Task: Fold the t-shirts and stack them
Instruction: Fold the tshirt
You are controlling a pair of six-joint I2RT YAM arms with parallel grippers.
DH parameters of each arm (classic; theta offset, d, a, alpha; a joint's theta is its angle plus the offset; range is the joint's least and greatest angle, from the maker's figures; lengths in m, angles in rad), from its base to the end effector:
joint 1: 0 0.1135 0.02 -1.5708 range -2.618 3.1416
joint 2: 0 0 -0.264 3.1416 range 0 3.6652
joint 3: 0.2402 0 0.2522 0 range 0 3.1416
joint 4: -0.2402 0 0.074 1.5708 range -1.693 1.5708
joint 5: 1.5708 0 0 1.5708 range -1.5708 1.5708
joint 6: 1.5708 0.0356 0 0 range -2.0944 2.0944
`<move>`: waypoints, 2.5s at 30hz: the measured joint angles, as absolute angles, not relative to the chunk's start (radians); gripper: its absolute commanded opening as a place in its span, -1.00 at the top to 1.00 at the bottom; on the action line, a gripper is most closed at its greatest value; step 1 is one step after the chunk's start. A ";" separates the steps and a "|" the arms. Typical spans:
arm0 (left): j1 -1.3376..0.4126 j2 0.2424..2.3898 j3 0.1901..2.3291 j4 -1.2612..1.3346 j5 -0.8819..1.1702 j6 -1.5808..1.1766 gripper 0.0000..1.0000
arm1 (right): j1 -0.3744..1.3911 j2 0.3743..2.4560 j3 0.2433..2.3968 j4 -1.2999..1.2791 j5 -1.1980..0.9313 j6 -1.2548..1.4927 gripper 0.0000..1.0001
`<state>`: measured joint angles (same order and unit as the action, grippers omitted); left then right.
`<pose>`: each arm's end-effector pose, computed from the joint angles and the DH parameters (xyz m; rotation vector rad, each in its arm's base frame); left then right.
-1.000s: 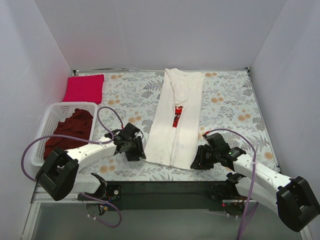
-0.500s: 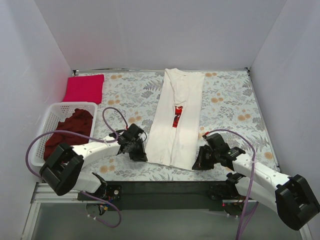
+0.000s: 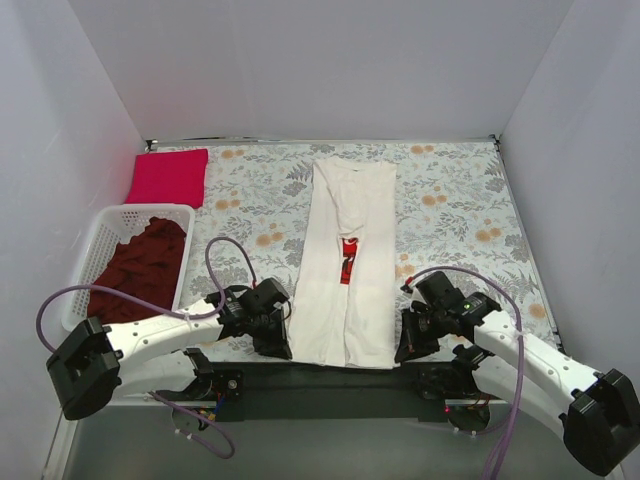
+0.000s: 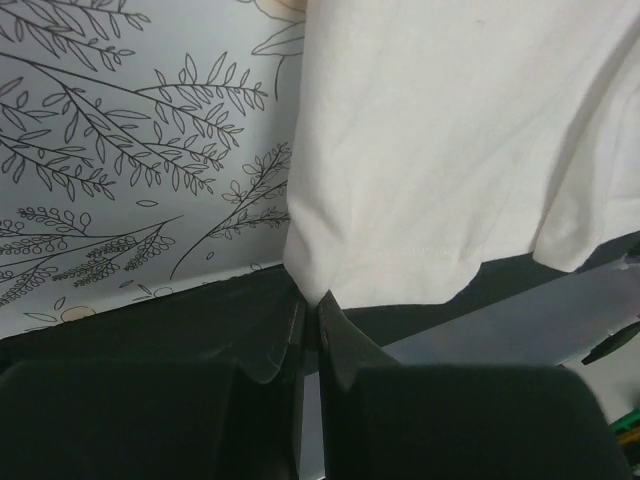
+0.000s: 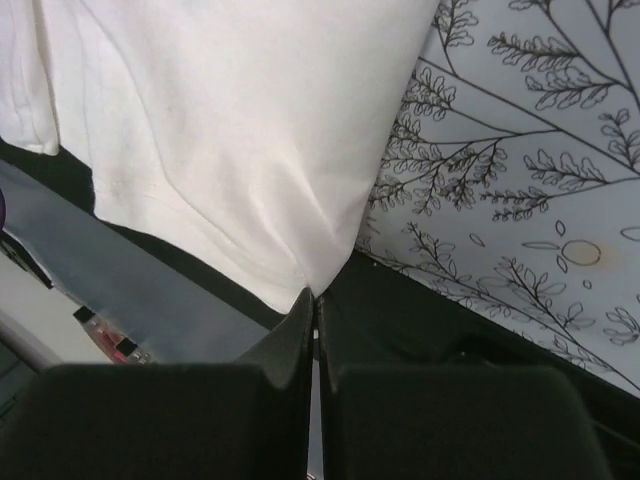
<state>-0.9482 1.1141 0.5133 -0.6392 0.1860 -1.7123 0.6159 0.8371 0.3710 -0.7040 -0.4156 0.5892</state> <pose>0.0967 -0.1460 0.1584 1.0719 -2.7927 0.5514 0.0983 0.0872 0.1550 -0.1644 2.9257 0.8455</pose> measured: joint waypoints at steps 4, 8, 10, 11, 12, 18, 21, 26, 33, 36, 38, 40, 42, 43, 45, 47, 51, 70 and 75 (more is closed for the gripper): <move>-0.937 1.132 0.553 -0.656 0.184 -1.731 1.00 | 0.617 0.860 0.449 -0.771 -0.388 0.564 0.97; -0.860 1.277 0.689 -0.625 0.176 -1.682 1.00 | 0.596 0.952 0.603 -0.786 -0.274 0.523 0.97; -0.804 1.341 0.765 -0.598 0.165 -1.647 1.00 | 0.557 1.013 0.688 -0.776 -0.239 0.484 0.97; -0.775 1.367 0.802 -0.582 0.161 -1.631 1.00 | 0.535 1.047 0.726 -0.764 -0.222 0.463 0.97; -0.747 1.390 0.837 -0.572 0.154 -1.614 1.00 | 0.514 1.080 0.760 -0.752 -0.211 0.442 0.97; -0.639 1.515 1.032 -0.511 0.074 -1.520 1.00 | 0.385 1.246 0.887 -0.678 -0.190 0.341 0.97; -0.616 1.579 1.093 -0.474 0.035 -1.484 1.00 | 0.336 1.316 0.941 -0.638 -0.186 0.312 0.97; -0.582 1.669 1.141 -0.434 0.003 -1.444 1.00 | 0.282 1.402 1.014 -0.596 -0.186 0.284 0.97; -0.532 1.748 1.188 -0.379 0.005 -1.407 1.00 | 0.228 1.509 1.074 -0.545 -0.204 0.270 0.97; -0.522 1.783 1.221 -0.356 0.009 -1.393 1.00 | 0.213 1.552 1.094 -0.527 -0.212 0.263 0.97; -0.516 1.810 1.237 -0.339 0.012 -1.386 1.00 | 0.207 1.580 1.107 -0.516 -0.214 0.260 0.97; -0.509 1.829 1.241 -0.328 0.015 -1.383 1.00 | 0.203 1.605 1.122 -0.503 -0.217 0.258 0.97; -0.502 1.844 1.241 -0.325 0.015 -1.380 1.00 | 0.202 1.633 1.138 -0.484 -0.221 0.257 0.97; -0.499 1.851 1.241 -0.321 0.015 -1.380 1.00 | 0.202 1.647 1.144 -0.473 -0.224 0.256 0.97; -0.493 1.864 1.241 -0.311 0.015 -1.379 1.00 | 0.202 1.675 1.157 -0.457 -0.232 0.254 0.97; -0.489 1.878 1.241 -0.302 0.015 -1.376 1.00 | 0.202 1.705 1.164 -0.435 -0.238 0.252 0.97; -0.486 1.912 1.242 -0.282 0.015 -1.367 0.99 | 0.202 1.760 1.164 -0.400 -0.238 0.250 0.97; -0.486 1.912 1.224 -0.194 0.049 -1.351 0.85 | 0.196 1.719 1.102 -0.302 -0.186 0.246 0.97; -0.486 1.931 1.221 -0.182 0.062 -1.353 0.23 | 0.195 1.731 1.092 -0.283 -0.185 0.246 0.70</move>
